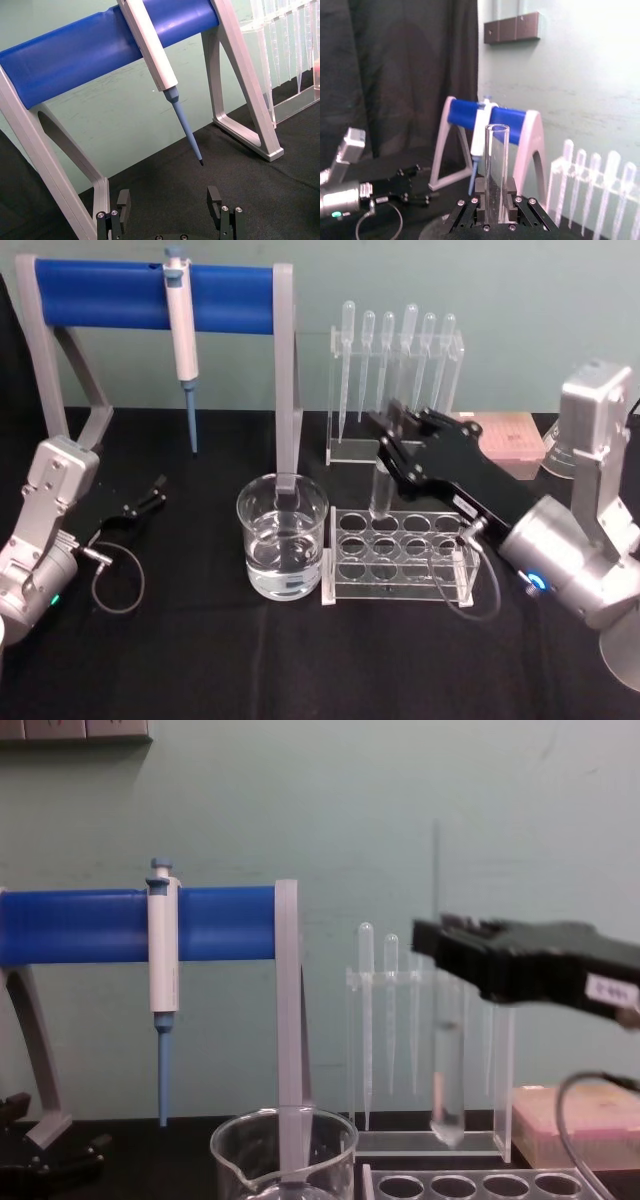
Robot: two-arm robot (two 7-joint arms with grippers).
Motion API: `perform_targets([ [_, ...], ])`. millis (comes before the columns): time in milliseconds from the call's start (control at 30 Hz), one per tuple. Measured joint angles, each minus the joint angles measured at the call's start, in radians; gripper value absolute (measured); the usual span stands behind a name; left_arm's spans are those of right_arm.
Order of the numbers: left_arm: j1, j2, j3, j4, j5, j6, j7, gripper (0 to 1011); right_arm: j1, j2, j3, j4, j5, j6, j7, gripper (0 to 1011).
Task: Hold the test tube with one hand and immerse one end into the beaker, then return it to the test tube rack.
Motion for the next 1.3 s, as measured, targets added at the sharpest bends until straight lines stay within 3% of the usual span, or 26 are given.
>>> perform_targets([
  [267,0.000,0.000,0.000,0.000,0.000,0.000,0.000,1000,-0.031,-0.008,0.010,0.048,-0.020,-0.050,-0.003,233],
  [633,0.000,0.000,0.000,0.000,0.000,0.000,0.000,1000,-0.042,-0.039,0.009,0.112,-0.090,-0.112,-0.013,233],
  [933,0.000,0.000,0.000,0.000,0.000,0.000,0.000,1000,-0.045,-0.069,0.017,0.158,-0.094,-0.148,0.005,233],
  [1300,0.000,0.000,0.000,0.000,0.000,0.000,0.000,1000,-0.044,-0.086,0.011,0.181,-0.102,-0.151,0.015,233],
])
